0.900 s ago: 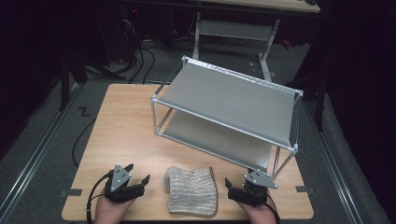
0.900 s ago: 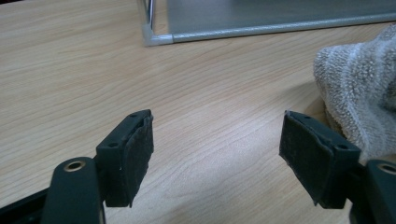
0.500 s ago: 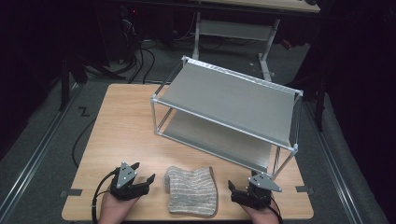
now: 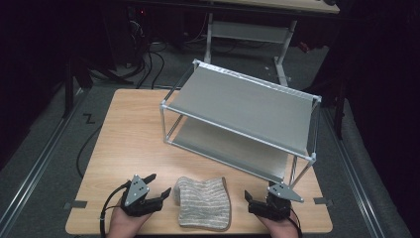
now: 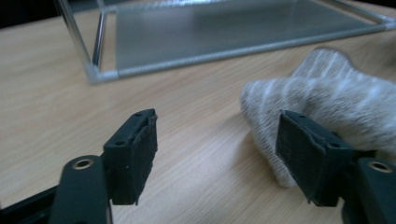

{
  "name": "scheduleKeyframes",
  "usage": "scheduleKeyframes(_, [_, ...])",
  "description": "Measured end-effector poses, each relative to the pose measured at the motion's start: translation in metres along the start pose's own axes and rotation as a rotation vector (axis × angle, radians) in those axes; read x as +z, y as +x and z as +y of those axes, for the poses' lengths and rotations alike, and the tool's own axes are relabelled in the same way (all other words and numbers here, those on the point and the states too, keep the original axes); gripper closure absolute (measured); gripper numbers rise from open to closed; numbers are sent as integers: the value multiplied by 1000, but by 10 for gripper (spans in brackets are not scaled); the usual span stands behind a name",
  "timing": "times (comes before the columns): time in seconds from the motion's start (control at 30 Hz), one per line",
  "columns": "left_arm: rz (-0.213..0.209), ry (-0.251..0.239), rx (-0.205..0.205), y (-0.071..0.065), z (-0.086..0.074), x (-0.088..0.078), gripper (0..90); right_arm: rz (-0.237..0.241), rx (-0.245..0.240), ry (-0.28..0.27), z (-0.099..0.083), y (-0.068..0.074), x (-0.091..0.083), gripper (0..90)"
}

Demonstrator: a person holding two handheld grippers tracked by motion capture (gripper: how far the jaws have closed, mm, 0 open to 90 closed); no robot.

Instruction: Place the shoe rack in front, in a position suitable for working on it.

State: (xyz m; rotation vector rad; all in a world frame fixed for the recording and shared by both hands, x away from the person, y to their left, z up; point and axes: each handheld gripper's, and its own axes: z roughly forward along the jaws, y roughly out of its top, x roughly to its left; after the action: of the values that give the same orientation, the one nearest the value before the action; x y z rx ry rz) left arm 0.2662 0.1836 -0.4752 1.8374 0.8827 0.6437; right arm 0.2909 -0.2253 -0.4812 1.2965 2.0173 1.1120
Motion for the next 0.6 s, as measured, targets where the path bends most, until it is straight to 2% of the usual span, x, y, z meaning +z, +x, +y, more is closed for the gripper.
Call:
scheduleKeyframes(0.07, [-19, -45, 14, -7, 5, -6, 333, 2, -17, 0, 1, 1, 0, 55])
scheduleKeyframes(0.1, [-59, -96, 28, -18, 12, -13, 369, 3, -18, -2, 1, 3, -1, 59])
scheduleKeyframes(0.13, [-59, -96, 28, -18, 12, -13, 404, 3, -18, -2, 1, 3, -1, 59])
scheduleKeyframes(0.17, [-129, -117, 54, -34, 17, -16, 453, 5, -19, -2, 0, 4, -1, 64])
scheduleKeyframes(0.2, [-129, -117, 54, -34, 17, -16, 496, 5, -19, -2, 0, 4, -1, 64])
scheduleKeyframes(0.23, [-154, -113, 77, -45, 19, -15, 496, 7, -23, -4, 0, 5, -1, 66])
scheduleKeyframes(0.3, [-219, -80, 136, -65, 20, -10, 573, 12, -27, -3, 1, 6, 0, 70])
scheduleKeyframes(0.37, [-277, -27, 178, -82, 17, -1, 630, 20, -28, -1, 1, 7, 1, 78])
scheduleKeyframes(0.4, [-304, 32, 215, -93, 12, 10, 644, 22, -30, 2, 1, 7, 1, 80])
scheduleKeyframes(0.43, [-304, 32, 215, -93, 12, 10, 655, 22, -30, 2, 1, 7, 1, 80])
scheduleKeyframes(0.47, [-306, 67, 240, -96, 10, 15, 655, 22, -32, 4, 1, 7, 1, 82])
scheduleKeyframes(0.5, [-270, 119, 272, -97, 6, 23, 656, 23, -39, 0, 1, 7, 1, 84])
scheduleKeyframes(0.53, [-270, 119, 272, -97, 6, 23, 658, 23, -39, 0, 1, 7, 1, 84])
scheduleKeyframes(0.57, [-252, 137, 289, -95, 5, 25, 659, 22, -39, -2, 1, 7, 0, 90])
scheduleKeyframes(0.6, [-211, 169, 298, -88, 1, 29, 660, 20, -35, -4, 1, 7, -1, 93])
